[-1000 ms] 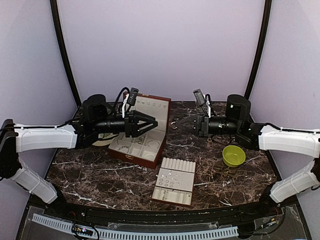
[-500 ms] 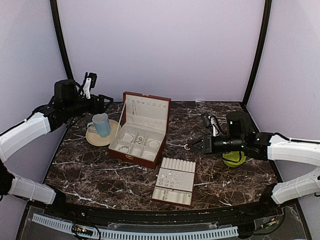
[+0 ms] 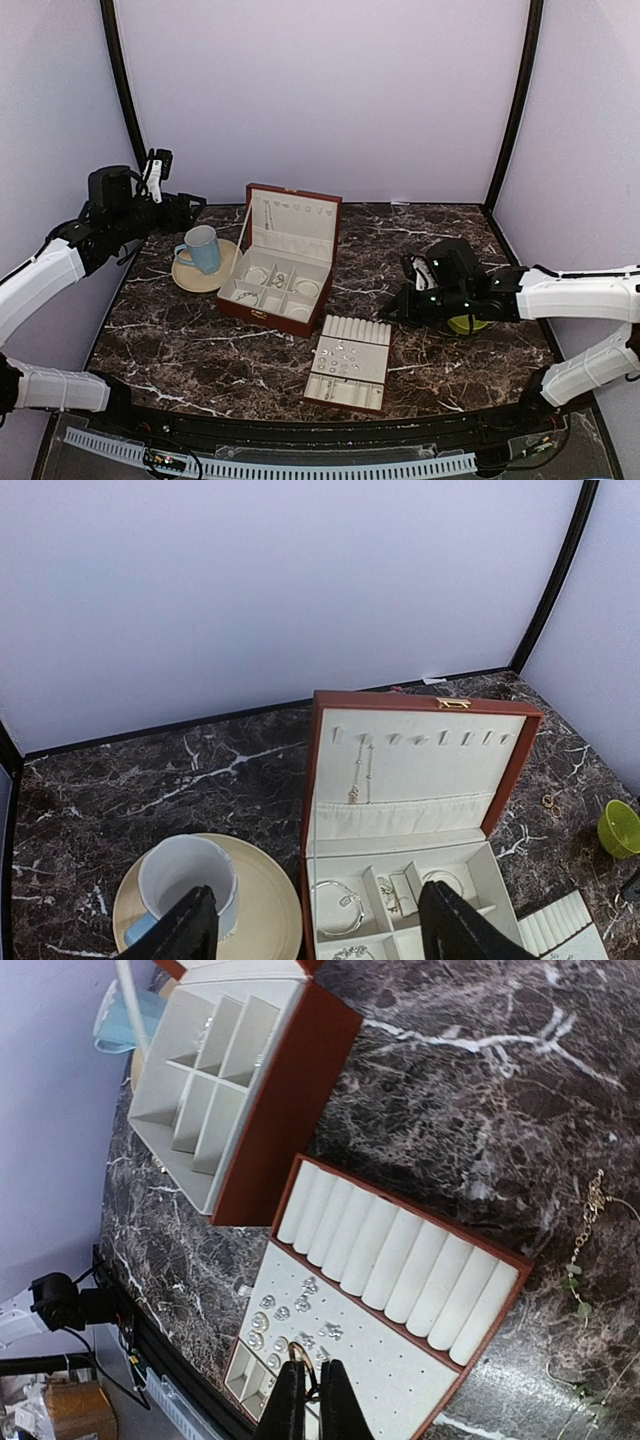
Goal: Organize the mixed jewelry
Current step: Place the ring in the ring tray.
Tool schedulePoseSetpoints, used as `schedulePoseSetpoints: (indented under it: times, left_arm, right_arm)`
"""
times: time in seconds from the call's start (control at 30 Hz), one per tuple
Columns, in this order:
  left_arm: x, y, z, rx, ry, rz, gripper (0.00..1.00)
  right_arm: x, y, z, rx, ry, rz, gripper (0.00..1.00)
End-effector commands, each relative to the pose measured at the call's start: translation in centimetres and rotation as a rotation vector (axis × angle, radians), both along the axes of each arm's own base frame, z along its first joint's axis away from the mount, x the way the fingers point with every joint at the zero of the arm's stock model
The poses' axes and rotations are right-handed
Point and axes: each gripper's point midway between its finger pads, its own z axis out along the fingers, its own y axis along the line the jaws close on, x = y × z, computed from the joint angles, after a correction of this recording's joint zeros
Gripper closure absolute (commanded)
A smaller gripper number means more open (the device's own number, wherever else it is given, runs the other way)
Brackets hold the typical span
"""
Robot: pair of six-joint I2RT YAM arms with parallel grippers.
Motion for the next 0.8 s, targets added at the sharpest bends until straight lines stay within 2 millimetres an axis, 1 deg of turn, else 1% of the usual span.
schedulePoseSetpoints:
  times: [0.0, 0.17, 0.33, 0.43, 0.47, 0.63, 0.77]
  left_arm:
    - [-0.7, 0.3, 0.5, 0.006, -0.021, -0.003, 0.28]
    - [-0.9, 0.4, 0.7, 0.005, -0.028, 0.001, 0.28]
    - [-1.0, 0.4, 0.9, 0.002, -0.032, 0.0, 0.28]
    - [-1.0, 0.4, 0.8, -0.001, -0.03, 0.0, 0.28]
    - [-1.1, 0.4, 0.8, -0.002, -0.03, -0.002, 0.28]
    - [-1.1, 0.2, 0.8, -0.011, -0.026, -0.008, 0.28]
    - [-1.2, 0.3, 0.9, -0.008, -0.03, -0.006, 0.28]
  right_arm:
    - [0.7, -0.1, -0.3, -0.032, 0.058, -0.094, 0.99]
    - [0.7, -1.3, -2.2, -0.145, 0.13, -0.157, 0.99]
    - [0.6, -2.5, -3.5, -0.256, 0.193, -0.216, 0.99]
    - [0.4, -2.9, -4.1, -0.317, 0.223, -0.234, 0.99]
    - [0.6, -3.1, -4.2, -0.348, 0.216, -0.249, 0.99]
    - [0.6, -3.2, -5.4, -0.467, 0.242, -0.262, 0.99]
    - [0.6, -3.0, -6.0, -0.519, 0.253, -0.261, 0.99]
